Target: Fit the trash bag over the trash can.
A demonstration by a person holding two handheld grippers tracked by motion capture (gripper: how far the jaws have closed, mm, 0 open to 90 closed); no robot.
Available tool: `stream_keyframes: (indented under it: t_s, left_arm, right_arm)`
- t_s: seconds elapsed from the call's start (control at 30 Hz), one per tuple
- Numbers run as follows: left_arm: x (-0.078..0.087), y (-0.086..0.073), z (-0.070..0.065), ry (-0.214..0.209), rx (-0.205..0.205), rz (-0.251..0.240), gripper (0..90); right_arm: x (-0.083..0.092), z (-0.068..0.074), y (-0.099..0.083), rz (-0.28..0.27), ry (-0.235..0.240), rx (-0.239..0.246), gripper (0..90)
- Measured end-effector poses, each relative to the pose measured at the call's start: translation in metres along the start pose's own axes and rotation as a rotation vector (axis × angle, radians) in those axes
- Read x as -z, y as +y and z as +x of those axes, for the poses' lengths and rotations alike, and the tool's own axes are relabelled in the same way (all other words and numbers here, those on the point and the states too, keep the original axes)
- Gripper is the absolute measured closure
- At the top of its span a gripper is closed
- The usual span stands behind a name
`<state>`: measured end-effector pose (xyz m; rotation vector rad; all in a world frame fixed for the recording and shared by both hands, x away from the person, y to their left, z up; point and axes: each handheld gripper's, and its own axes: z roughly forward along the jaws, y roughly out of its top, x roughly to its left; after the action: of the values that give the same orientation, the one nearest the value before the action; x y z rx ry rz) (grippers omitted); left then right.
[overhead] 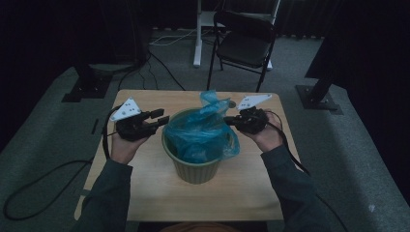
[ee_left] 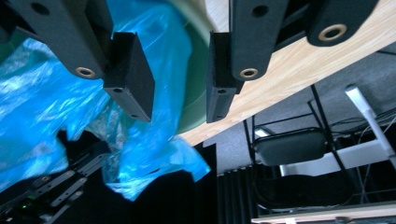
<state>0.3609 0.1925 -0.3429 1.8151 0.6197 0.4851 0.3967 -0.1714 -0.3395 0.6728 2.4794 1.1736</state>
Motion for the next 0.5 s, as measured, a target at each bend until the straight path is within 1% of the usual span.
stream_keyframes:
  t_s: [0.07, 0.2, 0.27, 0.3, 0.4, 0.43, 0.47, 0.5]
  left_arm:
    - [-0.004, 0.002, -0.001, -0.013, 0.001, 0.005, 60.0]
    - [-0.012, 0.008, -0.002, -0.017, -0.004, 0.024, 57.0]
    - [-0.012, 0.008, -0.002, -0.017, -0.004, 0.024, 56.0]
    - [-0.023, 0.011, -0.002, -0.026, -0.024, 0.063, 52.5]
    - [-0.035, 0.013, -0.002, -0.015, -0.025, 0.087, 51.7]
    - [-0.039, 0.014, -0.002, -0.005, -0.025, 0.097, 51.8]
    - [-0.039, 0.014, -0.002, -0.005, -0.025, 0.097, 53.6]
    - [-0.045, 0.015, 0.000, 0.016, -0.017, 0.117, 53.6]
  right_arm:
    - [0.000, 0.000, 0.000, -0.001, 0.002, 0.004, 90.0]
    - [-0.001, 0.001, 0.001, 0.001, 0.006, 0.012, 90.0]
    - [-0.002, 0.002, 0.001, 0.002, 0.007, 0.014, 90.0]
    - [-0.003, 0.002, 0.002, 0.004, 0.010, 0.016, 90.0]
    - [-0.004, 0.003, 0.003, 0.008, 0.015, 0.023, 90.0]
    - [-0.005, 0.004, 0.003, 0.011, 0.018, 0.025, 90.0]
    - [-0.005, 0.004, 0.003, 0.011, 0.018, 0.025, 90.0]
    - [-0.006, 0.005, 0.004, 0.016, 0.018, 0.028, 90.0]
